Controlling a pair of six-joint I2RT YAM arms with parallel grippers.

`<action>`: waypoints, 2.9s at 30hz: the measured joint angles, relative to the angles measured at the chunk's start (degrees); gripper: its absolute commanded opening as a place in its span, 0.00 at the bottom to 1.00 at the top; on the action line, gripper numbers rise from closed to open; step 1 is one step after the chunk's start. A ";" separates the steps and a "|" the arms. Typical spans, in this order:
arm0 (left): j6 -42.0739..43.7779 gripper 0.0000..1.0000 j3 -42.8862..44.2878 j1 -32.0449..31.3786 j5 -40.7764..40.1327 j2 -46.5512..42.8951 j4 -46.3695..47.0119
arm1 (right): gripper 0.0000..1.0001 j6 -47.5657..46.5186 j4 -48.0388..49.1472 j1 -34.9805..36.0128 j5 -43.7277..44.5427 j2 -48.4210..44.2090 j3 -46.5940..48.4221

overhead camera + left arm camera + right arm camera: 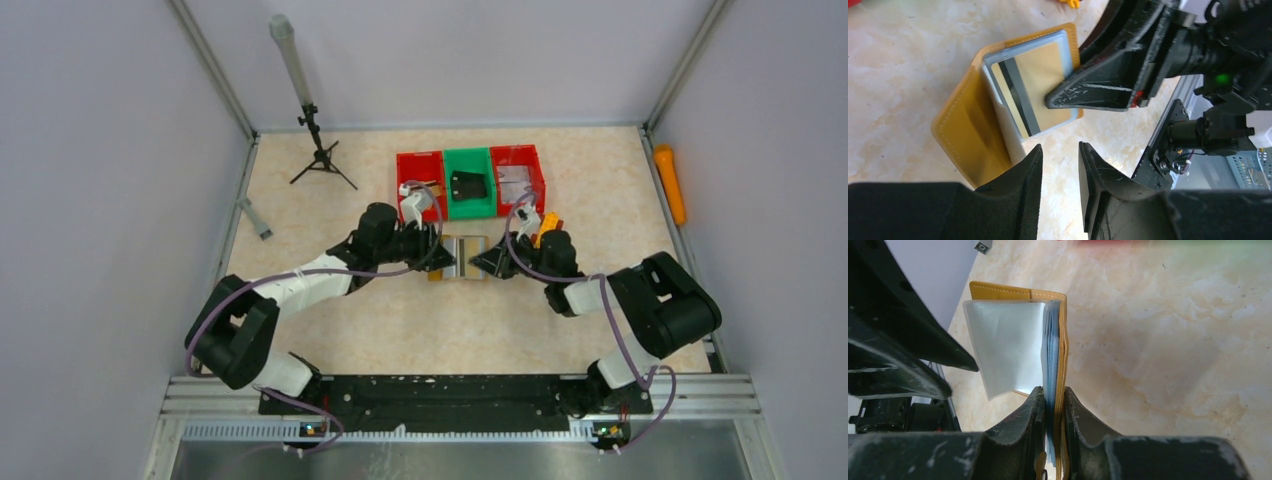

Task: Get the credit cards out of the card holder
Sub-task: Open the card holder at the center of the board, then remove the credit card from the card holder.

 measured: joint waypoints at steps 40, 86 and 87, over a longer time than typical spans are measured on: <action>-5.42 0.21 1.49 5.25 7.37 2.64 3.48 | 0.13 12.15 20.35 -0.02 -10.62 2.21 -1.14; -13.86 0.26 -2.84 10.05 17.35 4.26 17.53 | 0.07 21.53 32.44 -2.36 -16.11 6.67 -2.29; -13.88 0.28 -2.86 10.03 17.53 4.26 17.59 | 0.06 21.62 32.41 -2.36 -16.09 6.67 -2.29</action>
